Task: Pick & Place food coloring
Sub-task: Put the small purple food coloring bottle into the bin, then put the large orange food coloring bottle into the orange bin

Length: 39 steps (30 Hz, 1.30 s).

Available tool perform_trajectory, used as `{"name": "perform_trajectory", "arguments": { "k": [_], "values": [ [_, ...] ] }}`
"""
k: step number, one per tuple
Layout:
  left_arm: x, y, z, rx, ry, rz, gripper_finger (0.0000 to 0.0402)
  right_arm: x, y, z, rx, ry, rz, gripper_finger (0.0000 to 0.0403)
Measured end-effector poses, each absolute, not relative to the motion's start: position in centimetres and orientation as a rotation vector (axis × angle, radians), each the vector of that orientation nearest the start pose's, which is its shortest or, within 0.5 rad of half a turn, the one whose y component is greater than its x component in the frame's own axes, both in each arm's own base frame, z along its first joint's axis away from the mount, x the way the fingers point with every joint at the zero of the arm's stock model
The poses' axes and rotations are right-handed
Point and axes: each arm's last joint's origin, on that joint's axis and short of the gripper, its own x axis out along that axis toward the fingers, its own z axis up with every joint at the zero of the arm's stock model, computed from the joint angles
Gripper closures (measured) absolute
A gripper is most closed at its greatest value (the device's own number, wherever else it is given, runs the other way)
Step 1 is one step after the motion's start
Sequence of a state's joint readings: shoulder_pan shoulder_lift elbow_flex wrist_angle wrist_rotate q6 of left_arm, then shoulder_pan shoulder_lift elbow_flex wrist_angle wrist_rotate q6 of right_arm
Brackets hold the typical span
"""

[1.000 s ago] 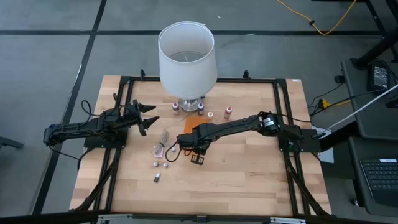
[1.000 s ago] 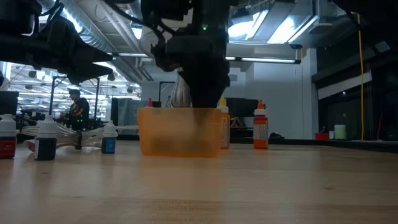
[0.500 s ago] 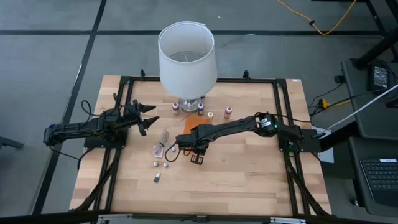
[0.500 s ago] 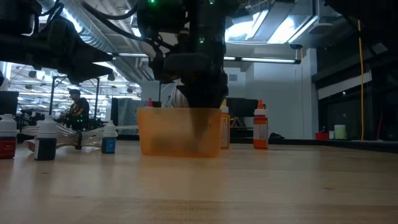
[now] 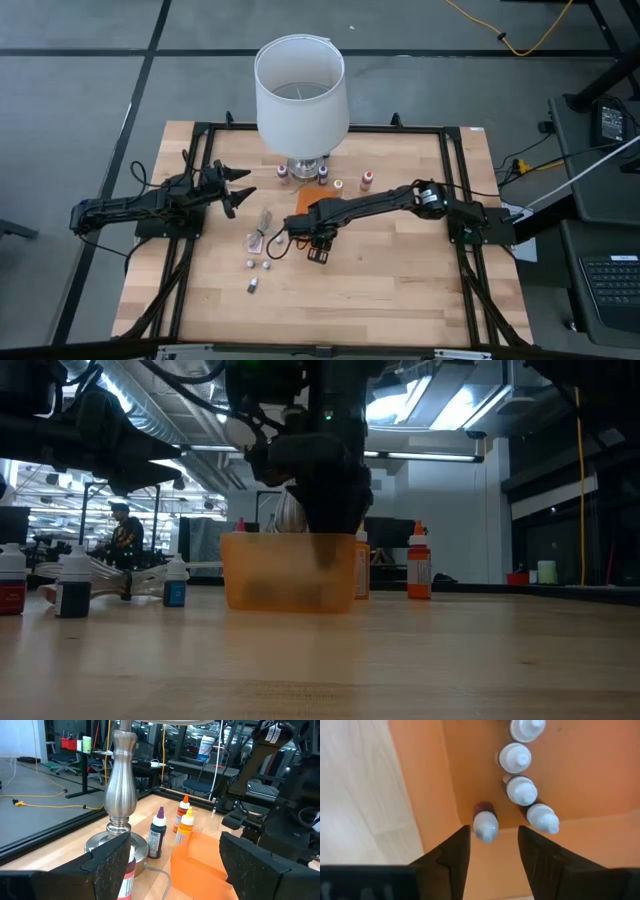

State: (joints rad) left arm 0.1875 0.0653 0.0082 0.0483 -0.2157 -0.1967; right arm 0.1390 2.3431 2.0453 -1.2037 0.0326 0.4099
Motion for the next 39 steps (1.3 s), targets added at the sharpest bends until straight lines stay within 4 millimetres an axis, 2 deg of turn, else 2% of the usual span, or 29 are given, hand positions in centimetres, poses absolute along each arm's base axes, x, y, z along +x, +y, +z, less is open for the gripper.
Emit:
{"name": "perform_trajectory", "arguments": {
  "k": [6, 12, 23, 27, 33, 36, 39],
  "values": [
    [9.8, 2.5, 16.6, -0.194, -0.031, 0.403, 0.0107, 45.4, 6.1, 19.9, 0.209, 1.462, -0.220, 0.0235],
    [9.8, 2.5, 16.6, -0.194, -0.031, 0.403, 0.0107, 44.7, 5.2, 22.4, 0.214, 1.410, -0.242, 0.0235],
    [9.8, 2.5, 16.6, -0.194, -0.031, 0.403, 0.0107, 42.4, 2.8, 28.9, 0.209, 1.249, -0.330, 0.0234],
    [9.8, 2.5, 16.6, -0.194, -0.031, 0.402, 0.0107, 41.3, 2.1, 30.7, 0.221, 1.190, -0.343, 0.0220],
    [9.8, 2.5, 16.6, -0.194, -0.031, 0.403, 0.0107, 38.8, 1.1, 31.9, 0.247, 1.125, -0.352, 0.0169],
    [9.8, 2.5, 16.6, -0.194, -0.031, 0.402, 0.0107, 37.0, 0.5, 31.6, 0.264, 1.119, -0.379, 0.0150],
    [9.8, 2.5, 16.6, -0.194, -0.031, 0.402, 0.0107, 35.0, -0.4, 30.8, 0.274, 1.119, -0.476, 0.0142]
  ]
}}
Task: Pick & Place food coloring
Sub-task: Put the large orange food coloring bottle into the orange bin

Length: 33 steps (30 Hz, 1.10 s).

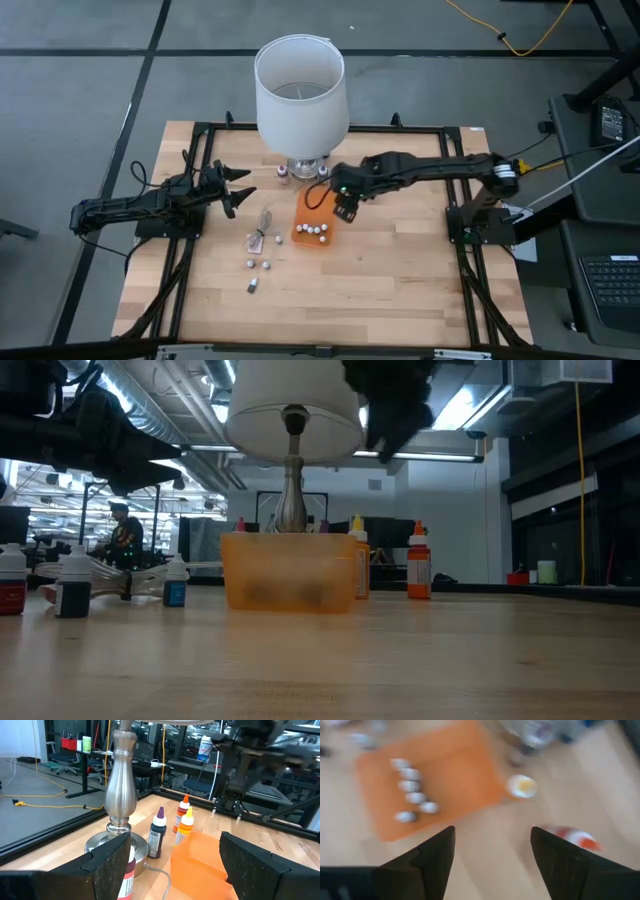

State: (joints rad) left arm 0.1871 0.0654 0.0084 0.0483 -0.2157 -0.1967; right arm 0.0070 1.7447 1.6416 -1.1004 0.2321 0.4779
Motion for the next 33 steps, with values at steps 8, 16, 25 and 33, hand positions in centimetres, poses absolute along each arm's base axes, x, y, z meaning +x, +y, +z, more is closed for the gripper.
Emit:
{"name": "perform_trajectory", "arguments": {
  "k": [8, 16, 25, 33],
  "values": [
    [9.8, 2.5, 16.6, -0.194, -0.031, 0.403, 0.0107, 31.4, -4.6, 29.1, 0.218, 1.097, -0.788, 0.0146],
    [9.8, 2.5, 16.6, -0.194, -0.031, 0.402, 0.0107, 30.6, -8.6, 26.2, 0.359, 1.088, -0.861, 0.0147],
    [9.8, 2.5, 16.6, -0.194, -0.031, 0.403, 0.0107, 30.0, -8.9, 22.6, 0.416, 1.098, -0.849, 0.0147],
    [9.8, 2.5, 16.6, -0.194, -0.031, 0.402, 0.0107, 29.7, -8.7, 20.3, 0.454, 1.073, -0.825, 0.0147]
  ]
}}
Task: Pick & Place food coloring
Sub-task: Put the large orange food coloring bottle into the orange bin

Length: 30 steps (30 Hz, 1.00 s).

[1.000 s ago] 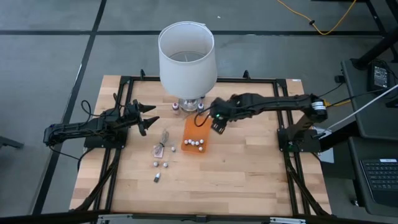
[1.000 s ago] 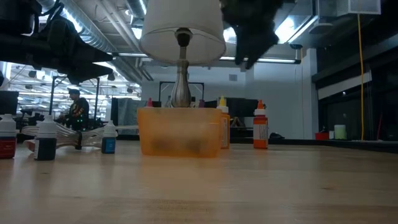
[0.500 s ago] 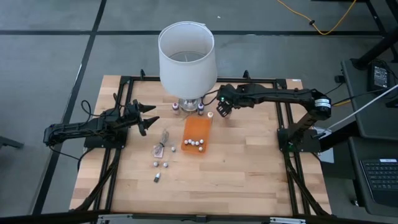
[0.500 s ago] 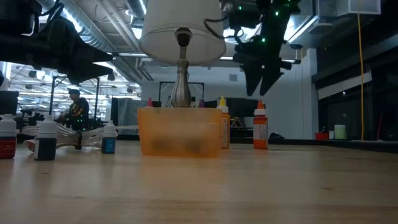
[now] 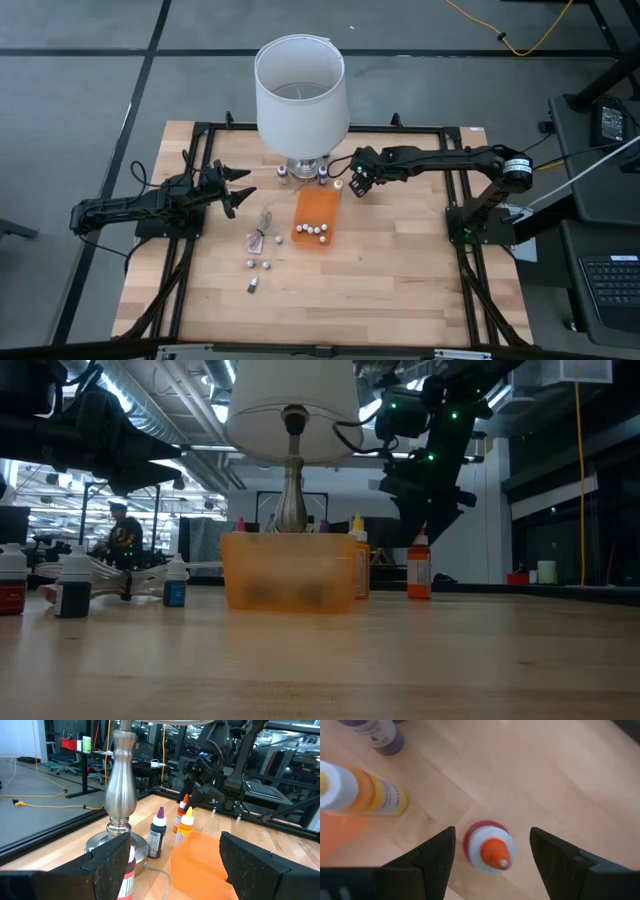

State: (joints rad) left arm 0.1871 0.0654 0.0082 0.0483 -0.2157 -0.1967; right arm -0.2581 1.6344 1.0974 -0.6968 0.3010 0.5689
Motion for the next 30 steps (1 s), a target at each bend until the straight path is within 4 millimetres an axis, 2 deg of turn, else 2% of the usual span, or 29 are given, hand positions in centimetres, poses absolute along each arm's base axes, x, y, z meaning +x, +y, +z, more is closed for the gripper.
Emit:
{"name": "perform_trajectory", "arguments": {
  "k": [6, 9, 20, 24, 30],
  "values": [
    [9.8, 2.5, 16.6, -0.194, -0.031, 0.403, 0.0107, 29.7, -8.5, 19.8, 0.462, 1.072, -0.807, 0.0149],
    [9.8, 2.5, 16.6, -0.194, -0.031, 0.402, 0.0107, 29.7, -8.4, 19.8, 0.452, 1.074, -0.797, 0.0163],
    [9.8, 2.5, 16.6, -0.194, -0.031, 0.403, 0.0107, 29.7, -7.8, 20.0, 0.460, 1.099, -0.781, 0.0281],
    [9.8, 2.5, 16.6, -0.194, -0.031, 0.403, 0.0107, 29.6, -7.1, 20.6, 0.418, 1.163, -0.790, 0.0282],
    [9.8, 2.5, 16.6, -0.194, -0.031, 0.403, 0.0107, 30.1, -6.1, 22.5, 0.390, 1.188, -0.766, 0.0280]
  ]
}}
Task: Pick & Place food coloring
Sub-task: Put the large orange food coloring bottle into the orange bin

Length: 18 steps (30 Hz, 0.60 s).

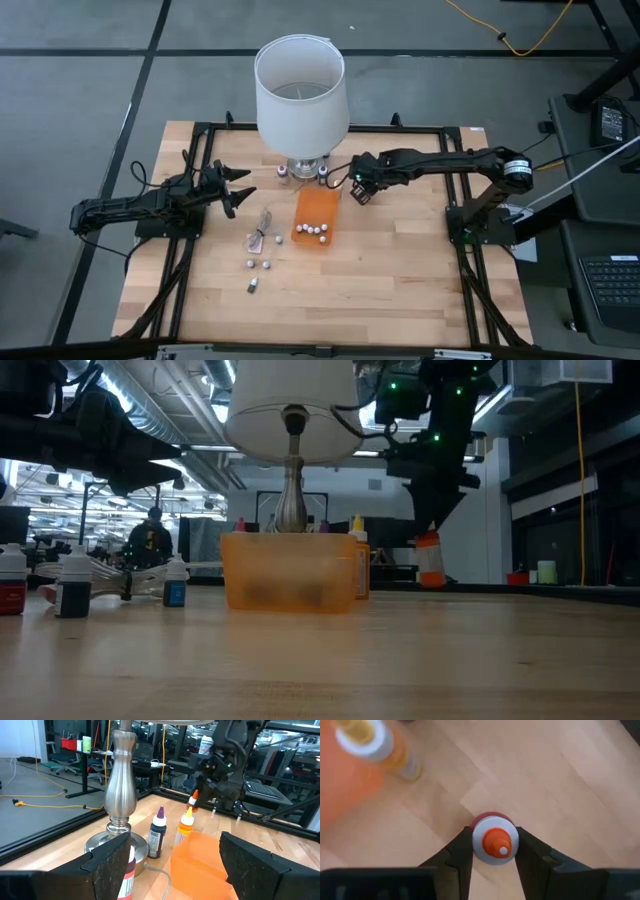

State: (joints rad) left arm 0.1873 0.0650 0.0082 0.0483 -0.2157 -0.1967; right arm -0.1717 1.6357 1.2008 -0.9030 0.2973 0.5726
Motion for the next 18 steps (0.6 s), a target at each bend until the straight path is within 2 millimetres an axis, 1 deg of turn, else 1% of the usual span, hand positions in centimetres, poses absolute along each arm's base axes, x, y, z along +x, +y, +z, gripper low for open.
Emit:
{"name": "perform_trajectory", "arguments": {
  "k": [3, 10, 14, 18],
  "values": [
    [9.8, 2.5, 16.6, -0.194, -0.031, 0.402, 0.0107, 30.5, -5.2, 23.6, 0.377, 1.180, -0.735, 0.0280],
    [9.8, 2.5, 16.6, -0.194, -0.031, 0.402, 0.0107, 31.6, -2.1, 26.6, 0.345, 1.175, -0.653, 0.0281],
    [9.8, 2.5, 16.6, -0.194, -0.031, 0.403, 0.0107, 33.0, -0.4, 28.0, 0.309, 1.172, -0.594, 0.0281],
    [9.8, 2.5, 16.6, -0.194, -0.031, 0.402, 0.0107, 34.9, 1.1, 28.5, 0.252, 1.178, -0.512, 0.0281]
  ]
}}
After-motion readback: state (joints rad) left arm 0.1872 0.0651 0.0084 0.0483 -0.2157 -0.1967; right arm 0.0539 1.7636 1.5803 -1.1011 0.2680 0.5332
